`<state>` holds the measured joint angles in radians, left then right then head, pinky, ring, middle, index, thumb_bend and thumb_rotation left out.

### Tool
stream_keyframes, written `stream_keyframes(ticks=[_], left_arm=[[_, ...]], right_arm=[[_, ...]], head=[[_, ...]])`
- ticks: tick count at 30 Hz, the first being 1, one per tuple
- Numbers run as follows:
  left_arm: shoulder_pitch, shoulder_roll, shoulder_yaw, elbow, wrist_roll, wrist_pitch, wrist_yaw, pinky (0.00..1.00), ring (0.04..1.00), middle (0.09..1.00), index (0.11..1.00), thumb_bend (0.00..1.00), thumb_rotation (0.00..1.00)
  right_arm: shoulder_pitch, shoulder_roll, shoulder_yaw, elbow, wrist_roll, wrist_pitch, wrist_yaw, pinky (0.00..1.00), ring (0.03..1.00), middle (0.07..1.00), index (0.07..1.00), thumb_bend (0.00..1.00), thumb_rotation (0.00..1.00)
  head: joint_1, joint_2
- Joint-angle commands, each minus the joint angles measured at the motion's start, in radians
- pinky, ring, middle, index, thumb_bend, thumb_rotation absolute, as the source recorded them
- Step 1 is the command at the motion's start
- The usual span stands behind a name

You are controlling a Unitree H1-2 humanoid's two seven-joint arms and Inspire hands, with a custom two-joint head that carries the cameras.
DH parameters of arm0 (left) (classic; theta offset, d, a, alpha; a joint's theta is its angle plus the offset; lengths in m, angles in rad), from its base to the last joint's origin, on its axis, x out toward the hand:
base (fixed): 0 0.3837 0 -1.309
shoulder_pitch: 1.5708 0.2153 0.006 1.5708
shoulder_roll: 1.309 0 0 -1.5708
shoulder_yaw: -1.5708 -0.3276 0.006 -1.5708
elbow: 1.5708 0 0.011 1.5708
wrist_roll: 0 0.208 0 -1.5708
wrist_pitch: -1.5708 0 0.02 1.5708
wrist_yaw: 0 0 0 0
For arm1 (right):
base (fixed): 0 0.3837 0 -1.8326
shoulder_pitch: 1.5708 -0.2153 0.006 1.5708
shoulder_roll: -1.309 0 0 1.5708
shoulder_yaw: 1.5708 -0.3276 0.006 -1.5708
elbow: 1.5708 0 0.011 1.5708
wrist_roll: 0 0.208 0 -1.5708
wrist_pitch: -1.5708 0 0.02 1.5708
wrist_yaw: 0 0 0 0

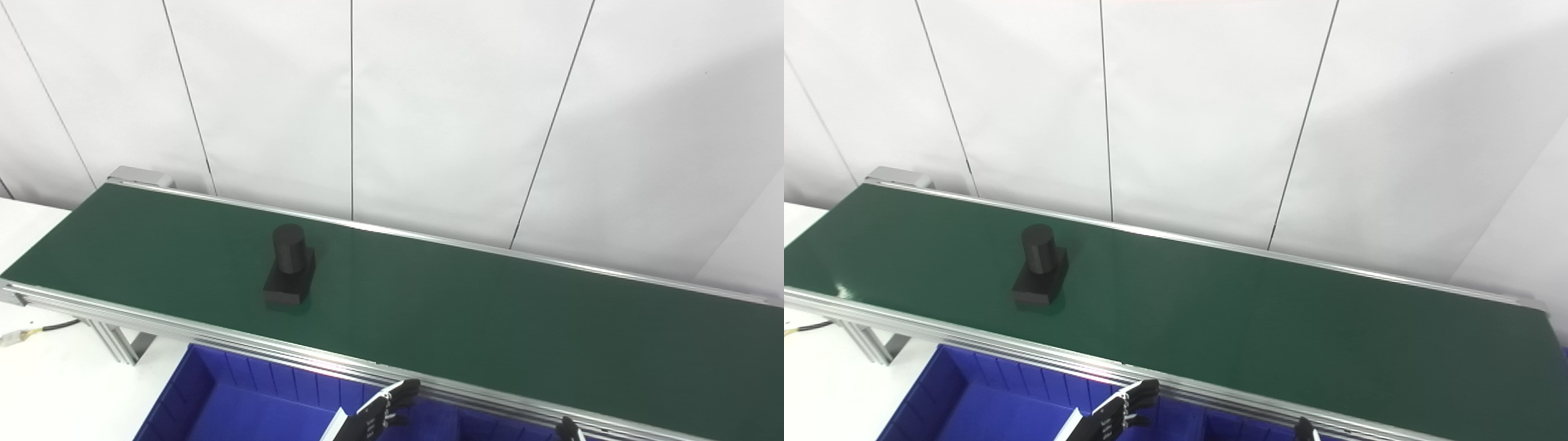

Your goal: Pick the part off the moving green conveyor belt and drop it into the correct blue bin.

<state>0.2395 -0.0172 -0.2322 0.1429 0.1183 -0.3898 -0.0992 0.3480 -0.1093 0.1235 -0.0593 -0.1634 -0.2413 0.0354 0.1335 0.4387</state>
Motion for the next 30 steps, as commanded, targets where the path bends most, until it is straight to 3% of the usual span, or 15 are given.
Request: stream_keyframes(ticks=[1, 14, 23, 30], left_arm=[[-0.019, -0.018, 0.004, -0.004, -0.004, -0.047, 0.016, 0.78, 0.863, 0.885, 0.854, 0.81, 0.61], [-0.012, -0.022, 0.020, 0.001, -0.003, -0.044, 0.039, 0.79, 0.858, 0.877, 0.842, 0.85, 0.66], [0.007, -0.025, 0.015, -0.024, -0.012, -0.025, 0.037, 0.84, 0.885, 0.900, 0.869, 0.85, 0.69], [-0.004, -0.019, 0.014, -0.006, -0.013, -0.045, 0.033, 0.83, 0.884, 0.901, 0.880, 0.80, 0.70]], right_arm=[[-0.010, 0.010, -0.009, -0.011, 0.011, -0.065, -0.016, 1.00, 0.975, 0.968, 1.000, 0.71, 0.99], [-0.027, 0.026, -0.029, -0.006, 0.018, -0.100, -0.038, 0.93, 0.958, 0.960, 1.000, 0.68, 0.97], [-0.048, 0.024, -0.052, -0.044, 0.028, -0.151, -0.045, 0.91, 0.927, 0.937, 1.000, 0.78, 0.95], [-0.074, 0.013, -0.065, -0.106, 0.005, -0.112, -0.038, 0.91, 0.928, 0.926, 1.000, 0.81, 0.95]], head=[[-0.002, 0.000], [-0.064, 0.026], [-0.126, 0.053], [-0.202, 0.054]])
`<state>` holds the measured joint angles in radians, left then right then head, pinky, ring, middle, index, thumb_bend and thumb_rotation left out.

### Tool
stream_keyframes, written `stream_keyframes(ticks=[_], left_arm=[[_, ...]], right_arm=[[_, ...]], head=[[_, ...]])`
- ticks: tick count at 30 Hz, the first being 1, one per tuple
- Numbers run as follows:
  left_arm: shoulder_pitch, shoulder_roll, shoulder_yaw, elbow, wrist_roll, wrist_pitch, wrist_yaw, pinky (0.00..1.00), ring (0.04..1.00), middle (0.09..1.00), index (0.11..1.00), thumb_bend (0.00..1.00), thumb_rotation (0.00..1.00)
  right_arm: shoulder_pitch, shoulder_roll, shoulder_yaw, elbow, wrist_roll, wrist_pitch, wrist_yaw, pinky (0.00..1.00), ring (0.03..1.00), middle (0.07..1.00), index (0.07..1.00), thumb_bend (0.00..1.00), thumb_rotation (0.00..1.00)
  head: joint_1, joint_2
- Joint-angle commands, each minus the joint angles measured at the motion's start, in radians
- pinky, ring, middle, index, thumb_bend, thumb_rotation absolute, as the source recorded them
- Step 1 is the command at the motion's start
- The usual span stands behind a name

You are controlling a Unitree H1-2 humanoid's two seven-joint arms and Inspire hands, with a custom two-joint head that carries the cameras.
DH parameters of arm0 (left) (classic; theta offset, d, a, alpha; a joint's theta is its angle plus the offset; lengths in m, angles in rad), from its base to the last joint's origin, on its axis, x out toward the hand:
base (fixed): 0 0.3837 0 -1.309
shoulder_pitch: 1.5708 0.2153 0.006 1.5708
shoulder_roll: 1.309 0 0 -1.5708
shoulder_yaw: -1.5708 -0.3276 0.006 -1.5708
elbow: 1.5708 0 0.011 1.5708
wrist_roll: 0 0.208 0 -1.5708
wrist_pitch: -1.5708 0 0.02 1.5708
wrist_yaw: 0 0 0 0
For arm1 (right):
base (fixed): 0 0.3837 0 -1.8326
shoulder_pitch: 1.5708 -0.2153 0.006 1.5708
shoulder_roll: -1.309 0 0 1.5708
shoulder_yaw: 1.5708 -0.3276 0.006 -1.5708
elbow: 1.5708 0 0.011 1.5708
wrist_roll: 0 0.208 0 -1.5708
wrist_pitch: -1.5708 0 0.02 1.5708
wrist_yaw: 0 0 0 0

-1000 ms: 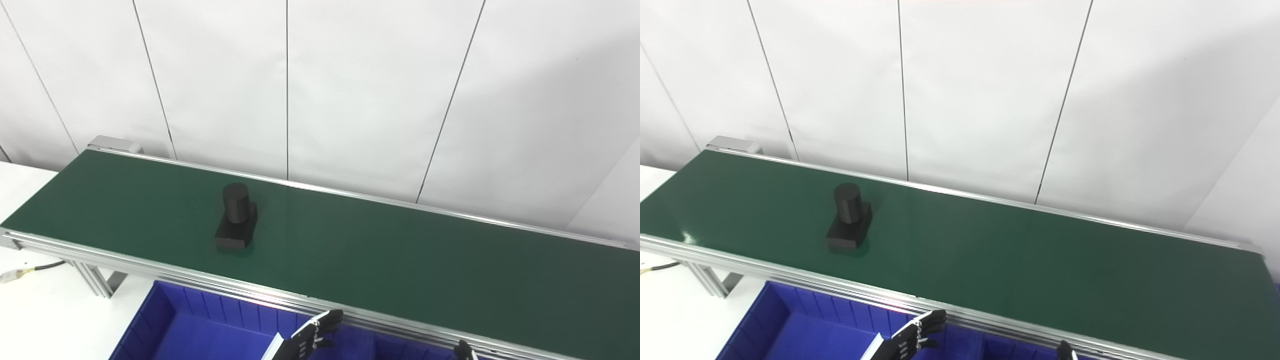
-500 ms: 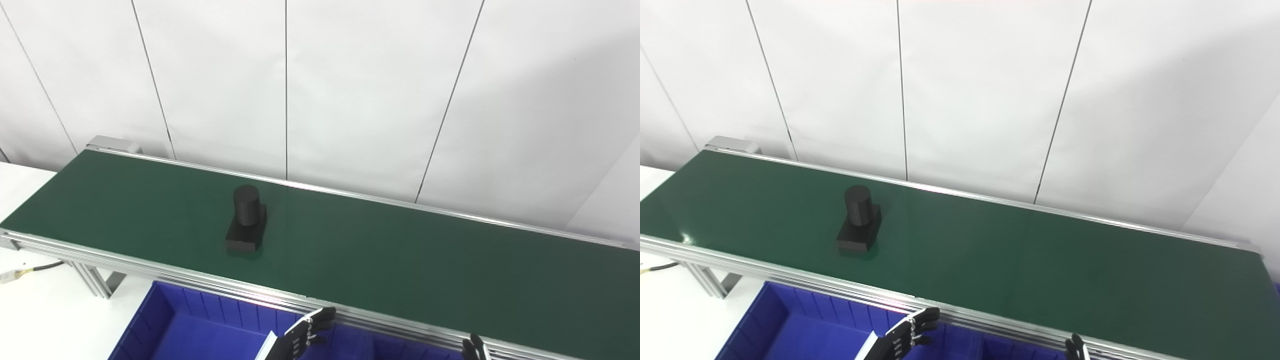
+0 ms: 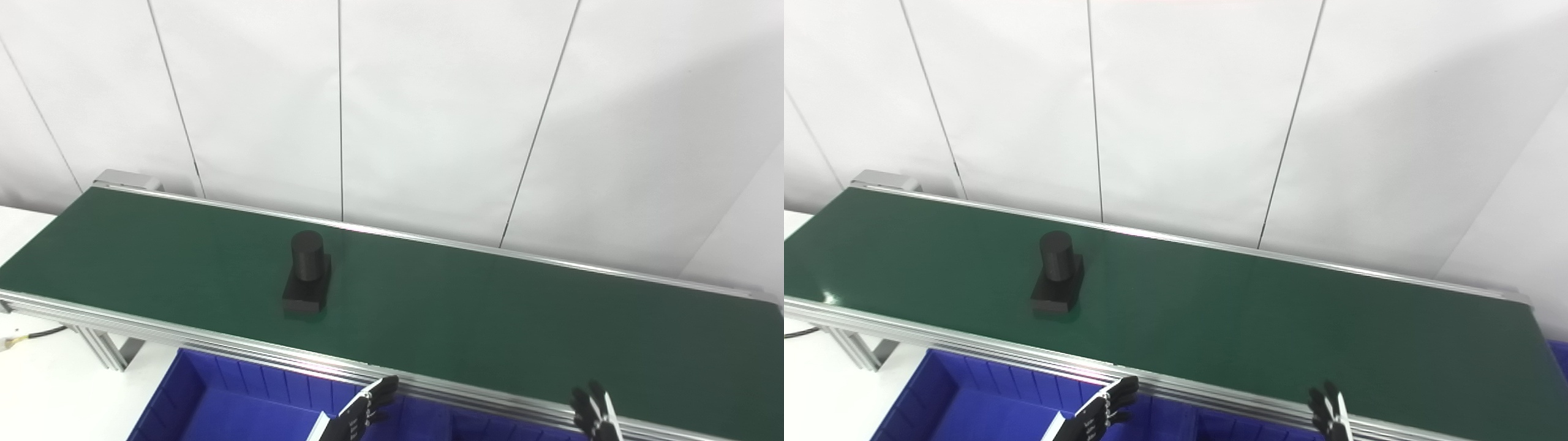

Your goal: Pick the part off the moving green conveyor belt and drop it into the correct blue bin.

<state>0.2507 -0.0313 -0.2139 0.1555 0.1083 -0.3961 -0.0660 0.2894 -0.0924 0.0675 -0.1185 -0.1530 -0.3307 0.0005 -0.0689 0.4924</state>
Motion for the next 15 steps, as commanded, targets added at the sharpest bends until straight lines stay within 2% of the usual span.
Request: stream_keyframes(ticks=[1, 6, 10, 15], left_arm=[[-0.017, -0.005, -0.004, -0.017, -0.004, -0.036, -0.002, 0.84, 0.886, 0.902, 0.883, 0.80, 0.70], [-0.029, 0.003, -0.001, -0.014, 0.002, -0.038, -0.002, 0.84, 0.895, 0.917, 0.894, 0.79, 0.73], [-0.041, 0.009, 0.003, 0.003, 0.013, -0.059, 0.008, 0.83, 0.887, 0.912, 0.897, 0.76, 0.78], [-0.056, 0.017, 0.004, 0.015, 0.017, -0.071, 0.010, 0.83, 0.882, 0.906, 0.900, 0.71, 0.83]], right_arm=[[-0.018, -0.004, -0.010, -0.057, -0.007, -0.013, -0.002, 0.90, 0.927, 0.926, 1.000, 0.81, 0.95], [-0.057, 0.002, -0.011, -0.142, -0.056, 0.066, 0.002, 0.87, 0.912, 0.918, 1.000, 0.81, 0.92], [-0.102, -0.003, -0.009, -0.158, -0.069, 0.101, 0.008, 0.86, 0.898, 0.906, 0.994, 0.80, 0.88], [-0.175, -0.016, -0.017, -0.177, -0.087, 0.179, 0.021, 0.86, 0.903, 0.907, 0.993, 0.80, 0.84]], head=[[0.000, 0.000], [-0.071, 0.007], [-0.105, 0.010], [-0.145, 0.025]])
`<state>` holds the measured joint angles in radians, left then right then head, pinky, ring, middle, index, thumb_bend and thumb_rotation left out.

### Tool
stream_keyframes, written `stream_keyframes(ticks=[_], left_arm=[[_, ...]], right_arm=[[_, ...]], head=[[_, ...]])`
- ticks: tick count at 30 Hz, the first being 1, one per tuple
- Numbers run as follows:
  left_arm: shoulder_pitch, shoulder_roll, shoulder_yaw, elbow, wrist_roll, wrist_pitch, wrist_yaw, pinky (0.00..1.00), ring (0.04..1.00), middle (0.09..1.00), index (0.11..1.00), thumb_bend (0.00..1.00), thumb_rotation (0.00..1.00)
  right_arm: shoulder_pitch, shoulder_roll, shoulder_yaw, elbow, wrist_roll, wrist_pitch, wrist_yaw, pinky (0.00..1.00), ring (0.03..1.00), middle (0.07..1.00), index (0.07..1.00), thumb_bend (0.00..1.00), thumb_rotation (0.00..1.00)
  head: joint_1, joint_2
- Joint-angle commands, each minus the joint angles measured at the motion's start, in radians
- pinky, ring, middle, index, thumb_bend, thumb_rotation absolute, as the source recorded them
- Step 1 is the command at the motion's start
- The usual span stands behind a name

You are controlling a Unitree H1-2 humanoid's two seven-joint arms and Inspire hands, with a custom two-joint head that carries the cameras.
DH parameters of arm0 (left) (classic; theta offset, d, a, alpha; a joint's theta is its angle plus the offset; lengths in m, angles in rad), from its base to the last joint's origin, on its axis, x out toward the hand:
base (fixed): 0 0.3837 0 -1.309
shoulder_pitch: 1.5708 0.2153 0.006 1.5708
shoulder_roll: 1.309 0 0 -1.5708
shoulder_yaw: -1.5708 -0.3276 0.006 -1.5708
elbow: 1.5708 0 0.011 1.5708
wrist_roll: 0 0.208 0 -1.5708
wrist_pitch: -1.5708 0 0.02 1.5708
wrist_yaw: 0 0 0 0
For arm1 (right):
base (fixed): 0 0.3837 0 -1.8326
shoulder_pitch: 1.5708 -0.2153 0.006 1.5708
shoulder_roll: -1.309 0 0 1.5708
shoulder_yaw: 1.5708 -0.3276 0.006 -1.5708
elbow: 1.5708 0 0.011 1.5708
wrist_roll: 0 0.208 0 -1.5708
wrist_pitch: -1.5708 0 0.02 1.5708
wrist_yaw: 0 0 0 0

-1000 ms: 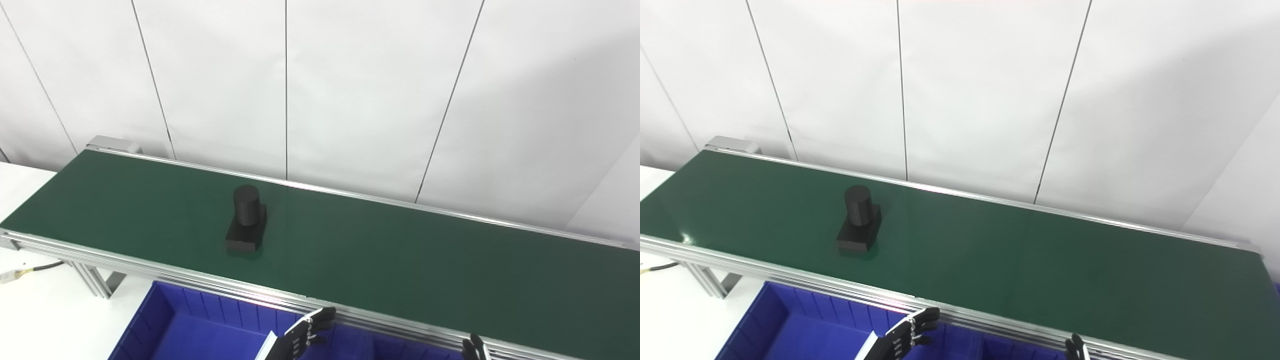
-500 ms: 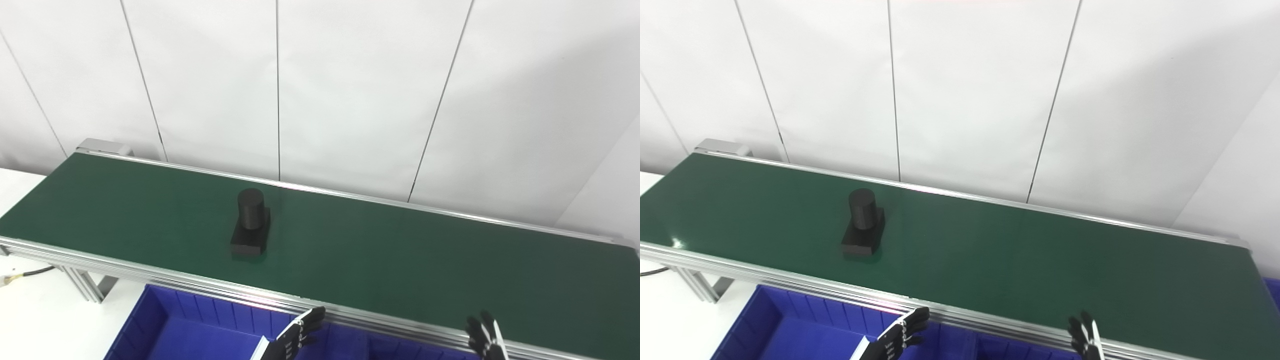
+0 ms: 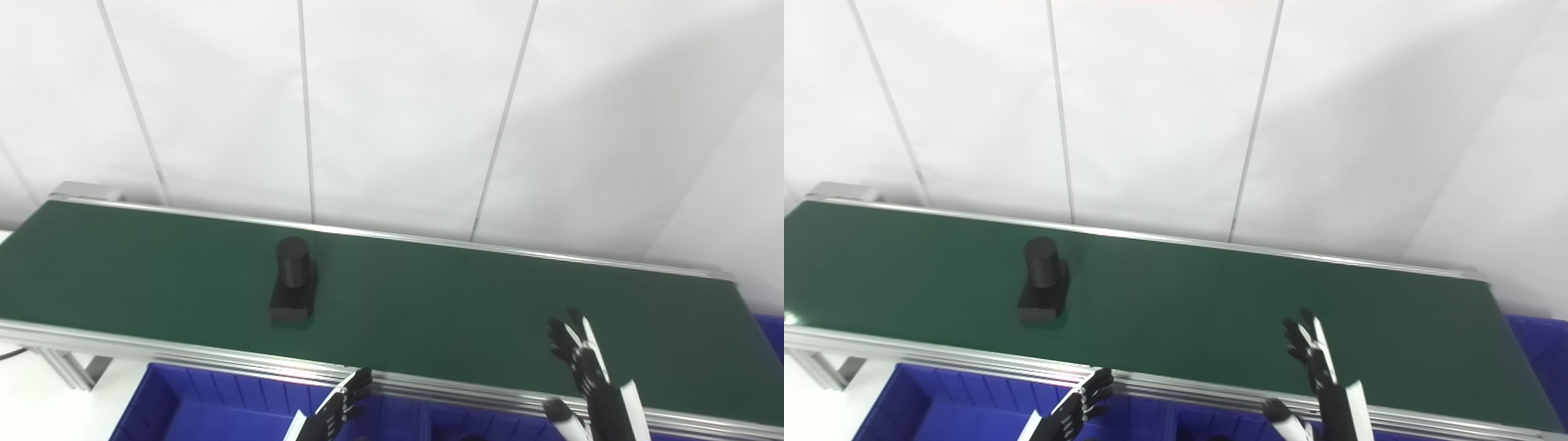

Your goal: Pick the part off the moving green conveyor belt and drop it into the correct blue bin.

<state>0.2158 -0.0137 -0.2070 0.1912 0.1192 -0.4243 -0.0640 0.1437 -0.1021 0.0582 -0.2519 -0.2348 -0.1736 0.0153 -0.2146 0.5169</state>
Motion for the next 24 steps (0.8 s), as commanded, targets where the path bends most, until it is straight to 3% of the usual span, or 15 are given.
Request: stream_keyframes(ticks=[1, 7, 11, 17, 24], left_arm=[[-0.023, 0.000, -0.002, -0.021, 0.006, -0.043, 0.008, 0.83, 0.881, 0.905, 0.902, 0.71, 0.84], [-0.026, 0.011, 0.010, -0.030, -0.022, -0.033, -0.009, 0.83, 0.877, 0.901, 0.907, 0.73, 0.87], [-0.031, 0.023, 0.011, -0.023, -0.044, -0.038, -0.026, 0.84, 0.886, 0.908, 0.914, 0.73, 0.87], [-0.038, 0.031, 0.009, -0.021, -0.070, -0.032, -0.051, 0.86, 0.898, 0.915, 0.921, 0.73, 0.87], [-0.040, 0.046, 0.006, -0.021, -0.049, -0.035, -0.063, 0.84, 0.901, 0.918, 0.919, 0.74, 0.90]], right_arm=[[-0.041, -0.009, -0.009, -0.045, -0.007, 0.036, 0.009, 0.86, 0.908, 0.909, 0.995, 0.82, 0.84], [-0.131, -0.004, 0.009, -0.046, -0.075, 0.144, 0.025, 0.91, 0.911, 0.894, 0.987, 0.82, 0.84], [-0.200, 0.023, 0.029, 0.008, -0.079, 0.169, 0.024, 0.89, 0.910, 0.892, 0.988, 0.80, 0.80], [-0.297, 0.043, 0.075, 0.069, -0.173, 0.263, 0.023, 0.81, 0.900, 0.907, 0.994, 0.85, 0.80], [-0.393, 0.050, 0.110, 0.135, -0.204, 0.329, 0.040, 0.79, 0.885, 0.910, 0.995, 0.86, 0.75]], head=[[0.001, 0.000], [-0.046, 0.027], [-0.070, 0.030], [-0.087, 0.033], [-0.103, 0.043]])
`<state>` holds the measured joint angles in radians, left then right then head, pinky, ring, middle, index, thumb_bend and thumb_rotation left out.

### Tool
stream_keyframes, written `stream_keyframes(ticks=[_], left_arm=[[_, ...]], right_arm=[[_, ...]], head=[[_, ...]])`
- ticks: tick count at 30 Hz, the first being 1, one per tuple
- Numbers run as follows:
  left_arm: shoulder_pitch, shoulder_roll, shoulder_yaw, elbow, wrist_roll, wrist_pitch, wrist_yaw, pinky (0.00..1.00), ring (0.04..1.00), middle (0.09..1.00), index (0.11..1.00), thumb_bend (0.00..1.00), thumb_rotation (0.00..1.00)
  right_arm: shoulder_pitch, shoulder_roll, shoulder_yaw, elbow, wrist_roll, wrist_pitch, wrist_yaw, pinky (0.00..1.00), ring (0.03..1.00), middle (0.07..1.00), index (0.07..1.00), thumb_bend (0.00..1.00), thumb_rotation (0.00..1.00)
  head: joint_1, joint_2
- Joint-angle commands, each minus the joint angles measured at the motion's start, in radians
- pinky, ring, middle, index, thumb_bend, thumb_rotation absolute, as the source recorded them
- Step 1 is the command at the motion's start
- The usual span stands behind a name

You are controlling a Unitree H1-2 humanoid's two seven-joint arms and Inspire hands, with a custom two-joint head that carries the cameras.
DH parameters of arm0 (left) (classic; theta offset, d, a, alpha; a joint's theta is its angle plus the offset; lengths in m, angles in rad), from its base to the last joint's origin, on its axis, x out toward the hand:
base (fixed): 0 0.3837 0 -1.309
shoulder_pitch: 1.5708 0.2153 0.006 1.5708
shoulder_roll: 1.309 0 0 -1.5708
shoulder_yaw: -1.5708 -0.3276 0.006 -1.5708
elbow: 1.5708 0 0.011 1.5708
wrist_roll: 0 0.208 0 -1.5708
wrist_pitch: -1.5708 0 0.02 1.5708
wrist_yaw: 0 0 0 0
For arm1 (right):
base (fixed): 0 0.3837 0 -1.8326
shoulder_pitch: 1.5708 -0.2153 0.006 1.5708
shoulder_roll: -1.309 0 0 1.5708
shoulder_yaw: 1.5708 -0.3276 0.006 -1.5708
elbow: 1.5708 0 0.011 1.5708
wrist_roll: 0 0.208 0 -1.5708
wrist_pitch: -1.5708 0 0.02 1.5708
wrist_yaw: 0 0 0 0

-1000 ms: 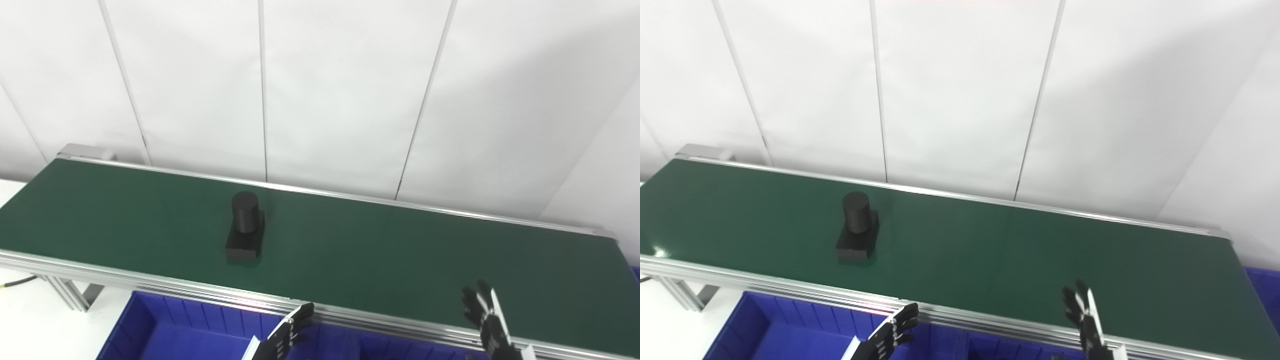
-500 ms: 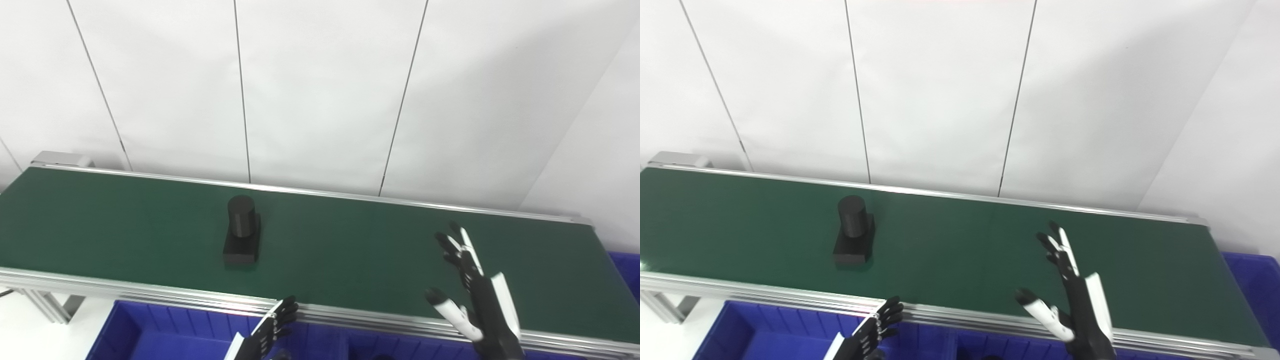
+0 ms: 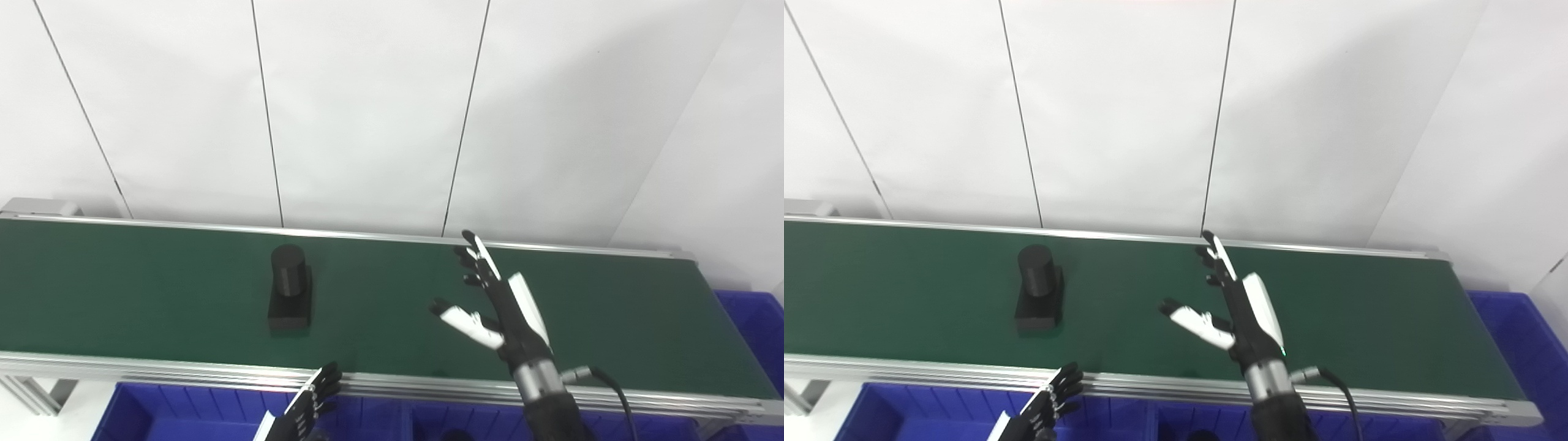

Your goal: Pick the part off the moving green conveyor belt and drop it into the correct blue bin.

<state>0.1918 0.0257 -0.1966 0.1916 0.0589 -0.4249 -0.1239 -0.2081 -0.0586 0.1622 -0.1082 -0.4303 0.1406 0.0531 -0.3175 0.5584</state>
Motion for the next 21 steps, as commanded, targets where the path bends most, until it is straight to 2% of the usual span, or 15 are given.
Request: stream_keyframes(ticks=[1, 8, 11, 16, 19, 21], left_arm=[[-0.017, 0.006, -0.005, -0.020, 0.013, -0.036, -0.003, 0.83, 0.896, 0.916, 0.917, 0.74, 0.90], [-0.016, 0.006, -0.007, -0.023, 0.011, -0.038, -0.012, 0.84, 0.884, 0.905, 0.906, 0.75, 0.90], [-0.014, 0.005, -0.009, -0.026, 0.016, -0.037, -0.015, 0.84, 0.881, 0.901, 0.903, 0.75, 0.91], [-0.012, 0.010, -0.024, -0.036, 0.040, -0.044, -0.014, 0.82, 0.868, 0.888, 0.891, 0.71, 0.92], [-0.010, 0.010, -0.031, -0.039, 0.049, -0.044, -0.009, 0.77, 0.838, 0.869, 0.873, 0.70, 0.91], [-0.009, 0.009, -0.034, -0.040, 0.051, -0.042, -0.009, 0.76, 0.836, 0.868, 0.869, 0.71, 0.91]], right_arm=[[-0.058, 0.007, 0.011, 0.005, -0.017, 0.022, 0.002, 0.78, 0.875, 0.910, 0.998, 0.87, 0.75], [-0.143, 0.009, 0.039, 0.091, -0.037, 0.049, 0.000, 0.74, 0.852, 0.902, 0.983, 0.87, 0.71], [-0.175, 0.012, 0.046, 0.132, -0.037, 0.062, 0.003, 0.73, 0.850, 0.903, 0.992, 0.90, 0.71], [-0.235, 0.025, 0.059, 0.210, -0.034, 0.074, 0.006, 0.67, 0.842, 0.916, 1.000, 0.93, 0.69], [-0.271, 0.037, 0.069, 0.260, -0.040, 0.085, 0.006, 0.63, 0.838, 0.974, 0.999, 0.94, 0.68], [-0.295, 0.043, 0.077, 0.299, -0.047, 0.085, -0.001, 0.61, 0.824, 0.974, 1.000, 0.95, 0.68]], head=[[0.000, 0.003], [0.004, 0.009], [0.005, 0.009], [0.014, 0.007], [0.017, 0.007], [0.020, 0.005]])
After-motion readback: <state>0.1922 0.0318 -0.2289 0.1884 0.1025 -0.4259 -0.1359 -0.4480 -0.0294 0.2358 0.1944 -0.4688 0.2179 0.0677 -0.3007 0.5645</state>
